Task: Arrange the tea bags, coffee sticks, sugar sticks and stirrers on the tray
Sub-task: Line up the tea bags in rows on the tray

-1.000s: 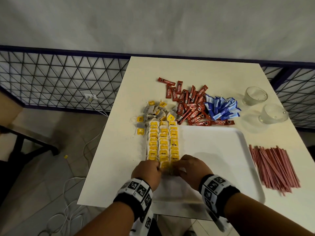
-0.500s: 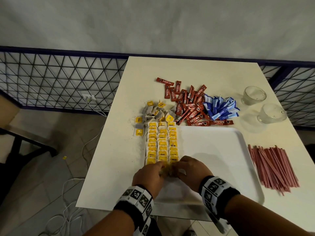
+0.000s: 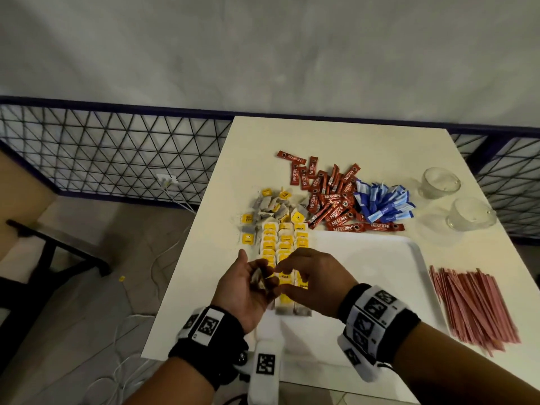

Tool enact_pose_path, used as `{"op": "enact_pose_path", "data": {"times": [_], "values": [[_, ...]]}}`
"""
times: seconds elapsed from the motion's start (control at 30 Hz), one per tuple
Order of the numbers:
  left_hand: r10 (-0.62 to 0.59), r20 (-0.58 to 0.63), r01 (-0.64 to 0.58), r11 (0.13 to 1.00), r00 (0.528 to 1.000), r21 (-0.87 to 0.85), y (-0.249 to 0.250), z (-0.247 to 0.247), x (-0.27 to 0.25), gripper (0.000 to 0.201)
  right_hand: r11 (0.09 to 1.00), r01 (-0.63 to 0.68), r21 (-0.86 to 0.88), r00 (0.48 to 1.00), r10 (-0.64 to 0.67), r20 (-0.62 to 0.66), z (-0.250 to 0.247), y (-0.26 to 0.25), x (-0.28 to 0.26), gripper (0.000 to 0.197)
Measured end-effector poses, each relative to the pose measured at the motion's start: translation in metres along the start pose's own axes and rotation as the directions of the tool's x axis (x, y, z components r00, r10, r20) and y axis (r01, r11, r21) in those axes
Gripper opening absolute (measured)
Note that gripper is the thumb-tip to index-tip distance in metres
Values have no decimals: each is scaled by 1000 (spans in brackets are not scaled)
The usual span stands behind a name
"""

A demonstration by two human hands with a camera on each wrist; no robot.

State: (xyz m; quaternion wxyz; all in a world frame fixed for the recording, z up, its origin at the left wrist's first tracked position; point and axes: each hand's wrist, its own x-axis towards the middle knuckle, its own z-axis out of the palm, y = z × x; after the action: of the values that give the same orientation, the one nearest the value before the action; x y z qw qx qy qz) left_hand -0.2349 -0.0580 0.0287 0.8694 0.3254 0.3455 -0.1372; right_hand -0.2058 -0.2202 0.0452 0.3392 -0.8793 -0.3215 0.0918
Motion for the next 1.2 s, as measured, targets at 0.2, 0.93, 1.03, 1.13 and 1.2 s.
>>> {"op": "enact_pose_path", "data": {"times": [0.2, 0.93, 1.03, 1.13, 1.2], "values": [[-14, 78, 21, 996, 997, -92, 4, 9, -10, 55, 982, 121, -146, 993, -122, -2, 1, -12, 10, 29], [225, 531, -576, 349, 817, 739, 39, -1, -18, 31, 991, 46, 124, 993, -31, -118, -36, -27, 23, 29], [277, 521, -580, 215, 808, 786, 36, -4, -14, 21, 999, 41, 34, 993, -37, -116, -33, -27, 30, 5], [306, 491, -548, 140, 816, 824, 39, -11, -10, 42, 999, 37, 36, 992, -33, -124, -34, -28, 32, 5], [311, 480, -547, 182, 820, 817, 40, -12, -10, 52, 998, 9, 54, 994, -3, -109, -34, -30, 32, 5]]}}
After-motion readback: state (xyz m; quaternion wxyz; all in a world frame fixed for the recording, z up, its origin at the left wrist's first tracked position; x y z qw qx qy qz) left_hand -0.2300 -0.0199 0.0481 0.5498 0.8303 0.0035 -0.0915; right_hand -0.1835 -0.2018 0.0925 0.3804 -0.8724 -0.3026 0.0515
